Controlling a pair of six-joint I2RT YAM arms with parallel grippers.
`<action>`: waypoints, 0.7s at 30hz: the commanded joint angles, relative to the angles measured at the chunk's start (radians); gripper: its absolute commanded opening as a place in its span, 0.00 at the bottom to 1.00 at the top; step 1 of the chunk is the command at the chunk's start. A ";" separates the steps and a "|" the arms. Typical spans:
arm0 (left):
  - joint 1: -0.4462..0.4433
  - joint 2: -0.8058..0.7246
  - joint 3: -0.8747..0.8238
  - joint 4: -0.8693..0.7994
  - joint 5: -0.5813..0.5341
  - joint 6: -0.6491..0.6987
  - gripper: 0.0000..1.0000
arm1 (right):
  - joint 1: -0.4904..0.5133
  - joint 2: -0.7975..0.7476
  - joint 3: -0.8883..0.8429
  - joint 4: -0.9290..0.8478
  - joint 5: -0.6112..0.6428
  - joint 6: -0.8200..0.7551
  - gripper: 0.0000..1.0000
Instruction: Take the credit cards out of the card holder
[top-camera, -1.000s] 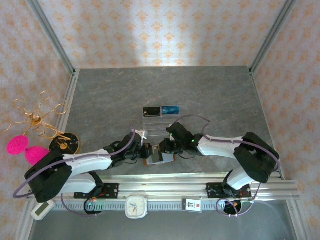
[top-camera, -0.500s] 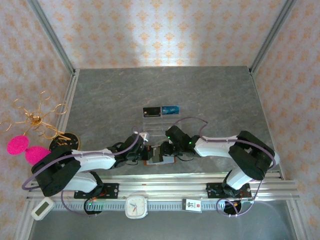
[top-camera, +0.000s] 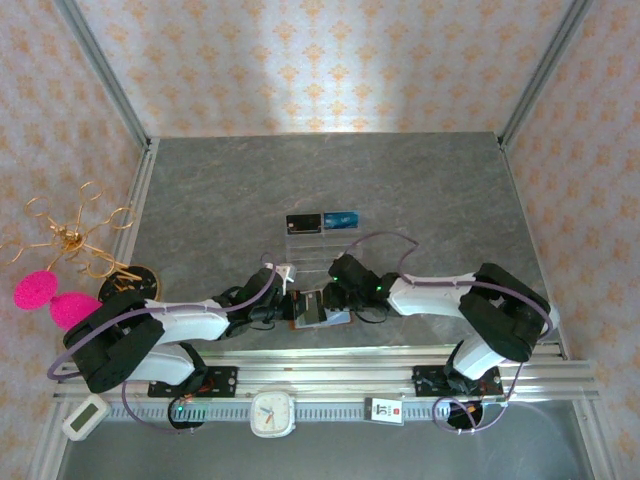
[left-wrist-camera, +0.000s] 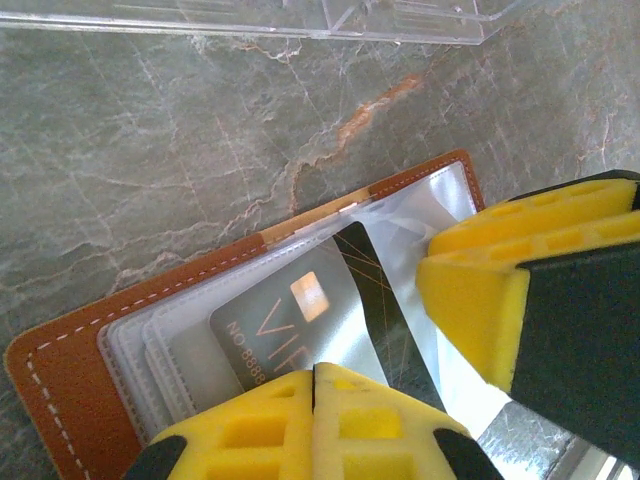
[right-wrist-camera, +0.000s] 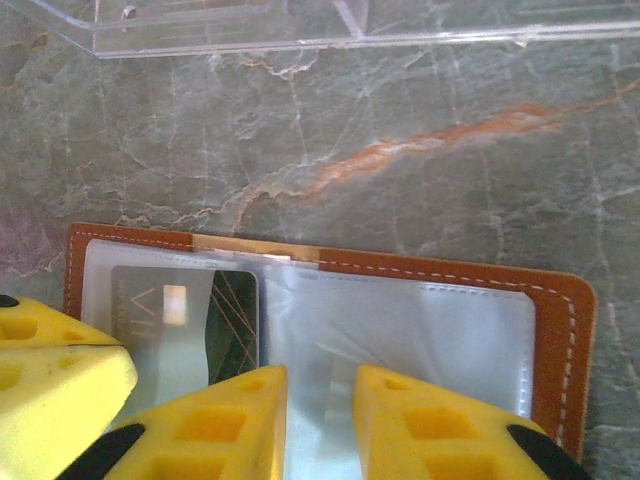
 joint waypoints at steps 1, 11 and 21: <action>0.010 0.028 -0.039 -0.112 -0.023 0.014 0.00 | 0.025 0.065 0.003 -0.143 0.109 -0.044 0.29; 0.011 0.023 -0.034 -0.114 -0.019 0.016 0.00 | 0.014 -0.113 -0.002 -0.167 0.188 -0.024 0.37; 0.010 0.010 -0.039 -0.101 -0.017 0.007 0.00 | -0.036 -0.115 -0.025 0.024 -0.202 -0.002 0.26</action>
